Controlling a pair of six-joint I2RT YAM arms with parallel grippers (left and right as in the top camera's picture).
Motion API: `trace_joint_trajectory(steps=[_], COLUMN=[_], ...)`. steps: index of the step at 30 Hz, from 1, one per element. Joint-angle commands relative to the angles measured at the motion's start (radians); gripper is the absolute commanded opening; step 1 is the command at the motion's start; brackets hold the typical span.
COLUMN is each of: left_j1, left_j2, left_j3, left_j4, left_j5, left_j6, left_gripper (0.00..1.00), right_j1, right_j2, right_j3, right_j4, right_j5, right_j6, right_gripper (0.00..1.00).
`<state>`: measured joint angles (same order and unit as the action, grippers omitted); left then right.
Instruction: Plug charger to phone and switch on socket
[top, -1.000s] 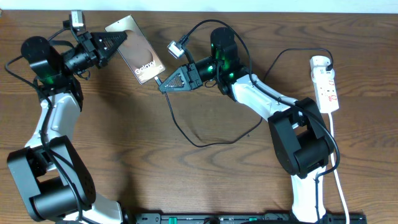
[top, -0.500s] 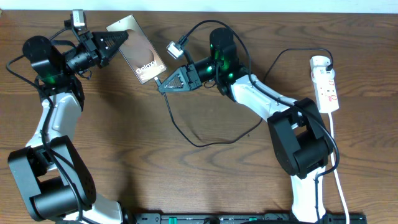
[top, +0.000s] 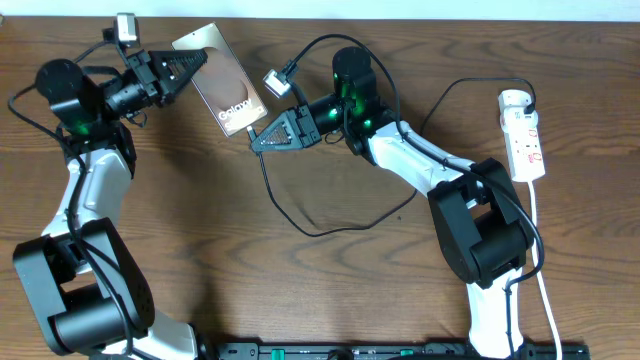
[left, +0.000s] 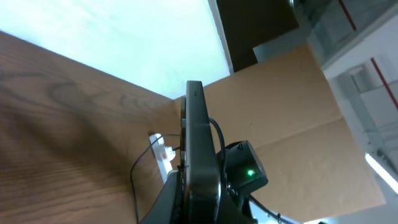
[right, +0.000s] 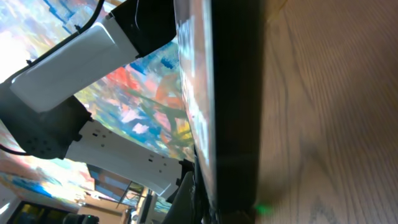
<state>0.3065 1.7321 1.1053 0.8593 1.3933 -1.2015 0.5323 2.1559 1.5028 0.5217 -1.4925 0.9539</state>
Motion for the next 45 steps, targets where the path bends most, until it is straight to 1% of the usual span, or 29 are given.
trace_joint_trajectory(steps=[1,6,17,19,20,21,22,24,28,31,34,36,39,43,44,45], left_j1=[-0.011,-0.011,-0.011,-0.011,-0.011,-0.011,-0.011,-0.011,-0.011,-0.008,0.008,0.041,0.072,0.111,0.118,0.119], left_j2=[-0.010,-0.010,-0.010,-0.010,-0.010,-0.010,-0.010,-0.010,-0.010,-0.010,-0.010,-0.010,-0.010,-0.009,-0.009,-0.009], left_j3=[0.005,0.005,0.005,0.005,0.005,0.005,0.005,0.005,0.005,0.005,0.005,0.005,0.005,0.005,0.005,0.005], left_j4=[0.026,0.026,0.026,0.026,0.026,0.026,0.026,0.026,0.026,0.017,0.017,-0.017,-0.075,-0.311,-0.432,-0.489], left_j5=[0.088,0.122,0.120,0.108,0.102,0.097,0.087,0.079,0.079,0.079,0.072,0.053,0.053,0.020,-0.014,-0.030], left_j6=[-0.012,-0.012,-0.012,-0.008,-0.008,-0.004,-0.004,0.003,0.019,0.055,0.071,0.075,0.115,0.276,0.360,0.401], left_gripper=[0.07,0.07,0.07,0.07,0.07,0.07,0.07,0.07,0.08,0.07,0.07,0.07,0.07,0.07,0.07,0.07], right_j1=[-0.012,-0.014,-0.014,-0.014,-0.014,-0.014,-0.014,-0.014,-0.015,-0.019,-0.050,-0.101,-0.150,-0.204,-0.214,-0.218], right_j2=[0.005,0.005,0.004,0.005,0.005,0.005,0.005,0.005,0.005,0.005,0.005,0.004,0.005,0.005,0.004,0.005], right_j3=[0.007,0.007,0.007,0.007,0.007,0.007,0.007,0.007,0.007,0.007,0.007,0.007,0.007,0.007,0.007,0.007], right_j4=[0.006,0.006,0.006,0.006,0.006,0.006,0.006,0.006,0.006,0.006,0.007,0.007,0.008,0.005,0.000,-0.005], right_j5=[0.023,0.017,0.020,0.020,0.020,0.019,0.016,0.008,-0.006,-0.006,0.009,0.027,0.028,0.049,0.064,0.070], right_j6=[-0.020,-0.035,-0.035,-0.035,-0.035,-0.035,-0.035,-0.044,-0.066,-0.095,-0.106,-0.107,-0.107,-0.118,-0.130,-0.134], right_gripper=[0.01,0.01,0.01,0.22,0.40,0.55,0.73,0.98,0.99,0.99,0.99,0.99,0.99,0.99,0.99,0.99])
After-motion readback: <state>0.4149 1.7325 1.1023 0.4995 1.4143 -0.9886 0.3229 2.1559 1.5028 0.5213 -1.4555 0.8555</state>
